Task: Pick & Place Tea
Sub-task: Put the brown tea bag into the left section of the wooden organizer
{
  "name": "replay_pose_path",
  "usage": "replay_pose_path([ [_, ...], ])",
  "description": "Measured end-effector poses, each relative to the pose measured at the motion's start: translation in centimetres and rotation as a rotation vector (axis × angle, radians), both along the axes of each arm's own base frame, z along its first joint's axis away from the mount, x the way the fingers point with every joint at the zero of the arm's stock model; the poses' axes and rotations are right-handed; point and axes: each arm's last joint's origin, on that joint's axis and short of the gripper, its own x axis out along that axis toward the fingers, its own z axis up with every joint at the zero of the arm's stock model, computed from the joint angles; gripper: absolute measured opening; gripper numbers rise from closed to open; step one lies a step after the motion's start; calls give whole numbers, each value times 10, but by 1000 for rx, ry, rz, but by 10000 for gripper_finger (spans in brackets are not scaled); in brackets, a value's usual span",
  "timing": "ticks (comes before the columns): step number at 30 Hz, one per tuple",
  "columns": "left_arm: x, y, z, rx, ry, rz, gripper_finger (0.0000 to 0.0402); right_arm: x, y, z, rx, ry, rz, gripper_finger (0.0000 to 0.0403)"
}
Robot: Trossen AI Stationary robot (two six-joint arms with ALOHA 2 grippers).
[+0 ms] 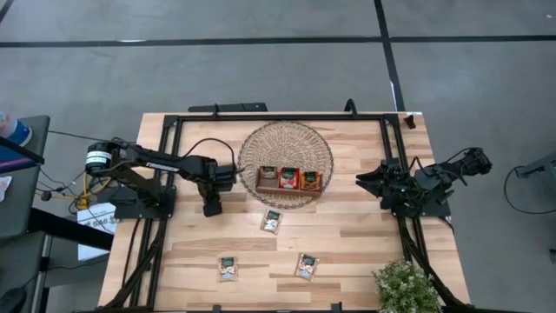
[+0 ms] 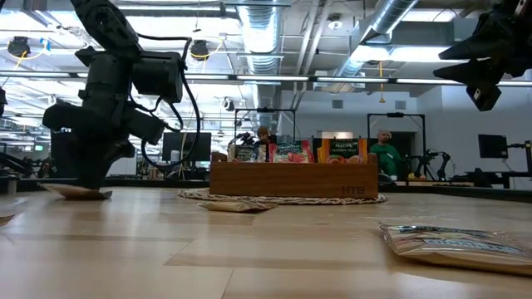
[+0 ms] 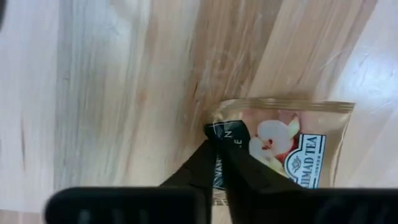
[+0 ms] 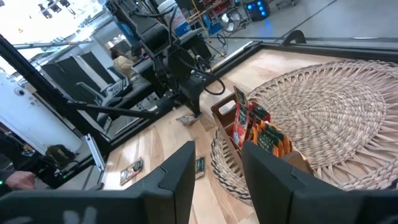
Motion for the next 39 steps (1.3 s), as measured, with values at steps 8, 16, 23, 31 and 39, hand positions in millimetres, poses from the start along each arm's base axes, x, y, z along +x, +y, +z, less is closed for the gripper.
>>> replay_pose_path([
  [8, 5, 1, 5, 26, 4, 20, 1, 0, 0, 0, 0, 0, 0, 123],
  [16, 19, 5, 33, 126, 3, 41, 0, 0, 0, 0, 0, 0, 0, 123],
  [23, 30, 5, 79, 285, -16, 40, 0, 0, 0, 0, -1, 0, -1, 123],
  [31, 60, -3, 146, 569, -291, 7, 0, 0, 0, 0, -10, 3, -1, 123],
  [39, 99, -26, 153, 723, -481, -161, 0, 0, 0, 0, -19, 3, -2, 123],
])
